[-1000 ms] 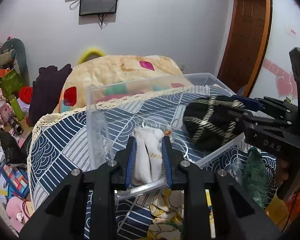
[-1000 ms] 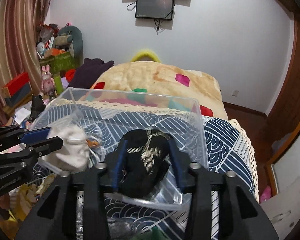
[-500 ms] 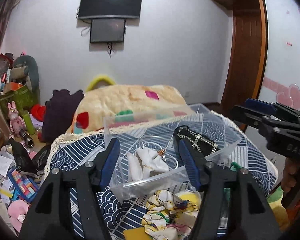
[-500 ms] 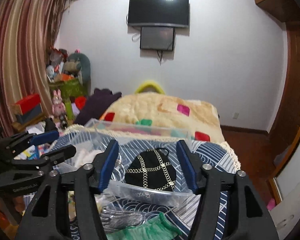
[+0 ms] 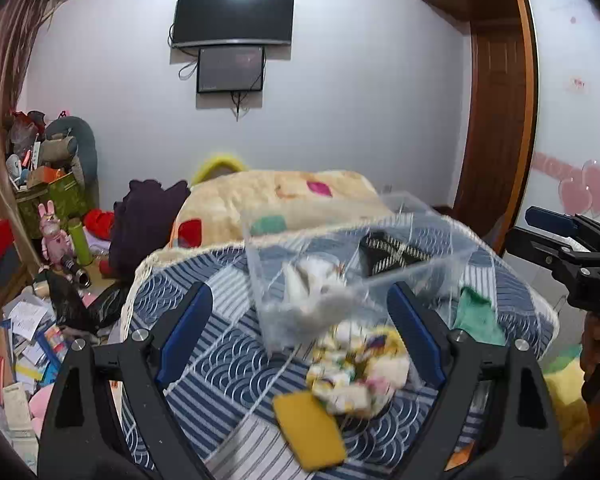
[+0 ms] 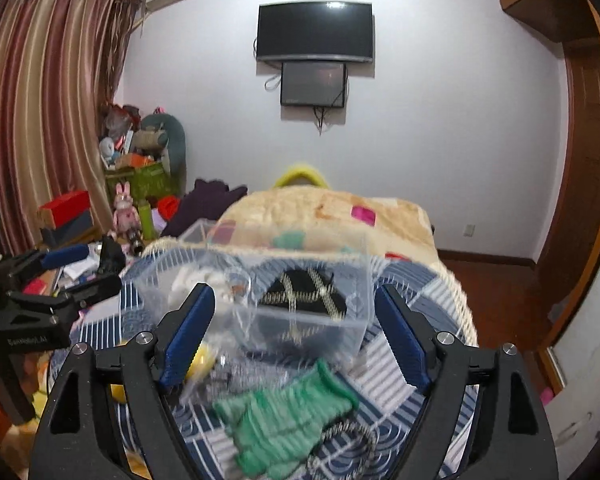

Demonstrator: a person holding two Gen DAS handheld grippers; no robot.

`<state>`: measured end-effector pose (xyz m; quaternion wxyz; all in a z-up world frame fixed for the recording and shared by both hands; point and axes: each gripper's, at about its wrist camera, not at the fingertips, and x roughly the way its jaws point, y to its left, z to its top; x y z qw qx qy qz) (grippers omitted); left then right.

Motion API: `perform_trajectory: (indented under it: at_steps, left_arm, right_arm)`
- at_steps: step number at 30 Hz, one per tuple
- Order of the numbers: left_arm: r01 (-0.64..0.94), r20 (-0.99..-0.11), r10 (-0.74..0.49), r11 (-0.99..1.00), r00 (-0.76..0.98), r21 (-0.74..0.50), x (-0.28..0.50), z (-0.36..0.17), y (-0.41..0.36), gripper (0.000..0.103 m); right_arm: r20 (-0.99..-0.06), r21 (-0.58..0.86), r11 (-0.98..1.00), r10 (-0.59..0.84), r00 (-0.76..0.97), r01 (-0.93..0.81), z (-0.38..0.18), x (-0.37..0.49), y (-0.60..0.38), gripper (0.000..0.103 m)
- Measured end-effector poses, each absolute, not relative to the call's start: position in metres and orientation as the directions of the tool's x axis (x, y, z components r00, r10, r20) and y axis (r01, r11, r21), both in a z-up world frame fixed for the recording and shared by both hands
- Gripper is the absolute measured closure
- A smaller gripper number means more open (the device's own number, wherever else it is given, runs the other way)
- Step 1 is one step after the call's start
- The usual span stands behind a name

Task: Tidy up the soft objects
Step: 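Grasp the green knit glove with the right tool while the left tool grasps the yellow sponge, then carry the green glove into the box with the right tool while the left drops the sponge in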

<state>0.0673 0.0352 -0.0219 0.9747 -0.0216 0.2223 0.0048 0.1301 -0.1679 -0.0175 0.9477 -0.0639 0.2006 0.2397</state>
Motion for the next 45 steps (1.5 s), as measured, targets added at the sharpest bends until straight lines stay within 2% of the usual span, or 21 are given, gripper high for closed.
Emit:
perform_trajectory:
  at_steps: [9, 17, 19, 21, 23, 25, 27, 29, 33, 45]
  left_arm:
    - [-0.024, -0.543, -0.025, 0.996, 0.839, -0.082, 0.056, -0.069, 0.035, 0.013]
    - [-0.033, -0.594, -0.051, 0.991, 0.803, -0.129, 0.046, -0.095, 0.033, 0.013]
    - [-0.028, -0.601, -0.064, 0.990, 0.797, -0.141, 0.048, -0.099, 0.032, 0.015]
    - [-0.021, -0.607, -0.075, 0.989, 0.791, -0.150, 0.050, -0.102, 0.030, 0.023]
    - [-0.012, -0.614, -0.091, 0.987, 0.784, -0.161, 0.052, -0.105, 0.029, 0.028]
    - [-0.003, -0.622, -0.101, 0.986, 0.776, -0.164, 0.054, -0.108, 0.027, 0.036]
    - [0.002, -0.634, -0.102, 0.988, 0.766, -0.157, 0.056, -0.112, 0.026, 0.050]
    - [0.001, -0.642, -0.099, 0.988, 0.760, -0.152, 0.057, -0.115, 0.026, 0.058]
    - [-0.003, -0.631, -0.103, 0.986, 0.769, -0.165, 0.052, -0.112, 0.030, 0.064]
    - [-0.013, -0.548, -0.047, 0.994, 0.835, -0.105, 0.037, -0.075, 0.035, 0.066]
  right_arm:
    - [-0.515, 0.052, 0.881, 0.427, 0.743, -0.470, -0.065, 0.122, -0.171, 0.023]
    - [-0.577, 0.089, 0.882, 0.424, 0.698, -0.462, -0.091, 0.129, -0.175, 0.024]
    - [-0.580, 0.105, 0.882, 0.430, 0.692, -0.460, -0.094, 0.129, -0.177, 0.034]
    - [-0.594, 0.109, 0.880, 0.431, 0.679, -0.463, -0.097, 0.132, -0.178, 0.051]
    - [-0.597, 0.122, 0.875, 0.441, 0.670, -0.468, -0.099, 0.133, -0.181, 0.061]
    - [-0.597, 0.130, 0.874, 0.445, 0.667, -0.468, -0.100, 0.135, -0.182, 0.071]
    - [-0.596, 0.131, 0.875, 0.446, 0.668, -0.466, -0.100, 0.136, -0.184, 0.083]
    - [-0.593, 0.127, 0.879, 0.439, 0.675, -0.460, -0.100, 0.135, -0.186, 0.091]
    - [-0.576, 0.139, 0.880, 0.444, 0.686, -0.454, -0.096, 0.133, -0.192, 0.094]
    - [-0.495, 0.134, 0.895, 0.432, 0.754, -0.425, -0.066, 0.125, -0.208, 0.095]
